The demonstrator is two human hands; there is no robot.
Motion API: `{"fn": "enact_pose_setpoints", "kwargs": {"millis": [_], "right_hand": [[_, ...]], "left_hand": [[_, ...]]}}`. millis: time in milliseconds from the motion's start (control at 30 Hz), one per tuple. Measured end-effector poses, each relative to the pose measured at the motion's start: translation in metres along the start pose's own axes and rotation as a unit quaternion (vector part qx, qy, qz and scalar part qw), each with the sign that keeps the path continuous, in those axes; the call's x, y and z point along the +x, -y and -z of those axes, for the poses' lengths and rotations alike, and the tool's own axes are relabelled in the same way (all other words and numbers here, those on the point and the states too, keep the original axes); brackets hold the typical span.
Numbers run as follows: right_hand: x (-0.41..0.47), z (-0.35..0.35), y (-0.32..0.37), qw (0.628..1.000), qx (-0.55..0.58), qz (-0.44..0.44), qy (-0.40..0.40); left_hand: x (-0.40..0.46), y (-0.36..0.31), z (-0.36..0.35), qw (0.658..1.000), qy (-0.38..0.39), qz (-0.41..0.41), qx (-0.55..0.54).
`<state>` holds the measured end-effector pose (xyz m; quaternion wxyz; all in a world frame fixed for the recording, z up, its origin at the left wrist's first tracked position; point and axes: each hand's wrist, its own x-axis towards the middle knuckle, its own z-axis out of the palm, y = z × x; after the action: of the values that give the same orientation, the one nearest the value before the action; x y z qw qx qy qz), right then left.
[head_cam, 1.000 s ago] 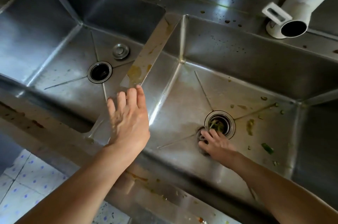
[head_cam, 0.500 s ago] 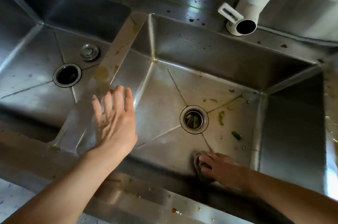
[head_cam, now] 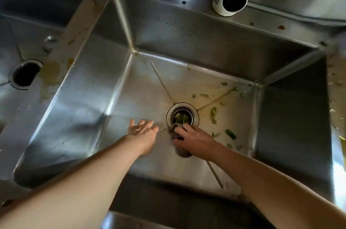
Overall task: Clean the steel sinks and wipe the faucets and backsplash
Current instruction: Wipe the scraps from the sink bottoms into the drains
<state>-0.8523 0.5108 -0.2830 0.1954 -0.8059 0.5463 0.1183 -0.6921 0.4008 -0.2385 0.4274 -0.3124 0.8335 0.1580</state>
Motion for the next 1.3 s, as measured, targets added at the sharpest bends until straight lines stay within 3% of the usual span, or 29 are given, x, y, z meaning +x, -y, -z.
{"fn": "enact_pose_setpoints", "kwargs": {"millis": [167, 300, 467, 667, 833, 967, 1133, 1200, 1300], "right_hand": [[0.022, 0.01, -0.001, 0.995, 0.039, -0.088, 0.019], [-0.008, 0.031, 0.003, 0.955, 0.196, -0.222, -0.021], [-0.072, 0.042, 0.008, 0.796, 0.378, -0.463, -0.096], [-0.118, 0.001, 0.009, 0.615, 0.414, -0.671, 0.019], [-0.122, -0.012, 0.021, 0.627, 0.346, -0.673, 0.184], [-0.097, -0.03, 0.027, 0.574, 0.388, -0.67, 0.267], [-0.067, -0.028, 0.021, 0.477, 0.377, -0.769, 0.198], [-0.051, -0.025, 0.02, 0.475, 0.375, -0.777, 0.175], [-0.023, -0.018, 0.019, 0.513, 0.371, -0.764, 0.124]], "left_hand": [[0.008, 0.004, -0.004, 0.999, 0.049, 0.002, -0.005], [0.008, 0.008, -0.006, 0.999, 0.037, -0.009, 0.025], [0.015, 0.007, 0.004, 0.997, 0.035, -0.023, 0.061], [0.025, 0.004, 0.01, 0.997, 0.012, -0.026, 0.068], [0.038, 0.005, 0.018, 0.996, -0.002, -0.013, 0.091], [0.046, 0.001, 0.013, 0.995, -0.007, -0.012, 0.103], [0.052, 0.001, 0.008, 0.992, -0.036, -0.02, 0.122], [0.052, 0.001, 0.007, 0.992, -0.042, -0.021, 0.117], [0.052, 0.0, 0.007, 0.993, -0.039, -0.019, 0.111]]}}
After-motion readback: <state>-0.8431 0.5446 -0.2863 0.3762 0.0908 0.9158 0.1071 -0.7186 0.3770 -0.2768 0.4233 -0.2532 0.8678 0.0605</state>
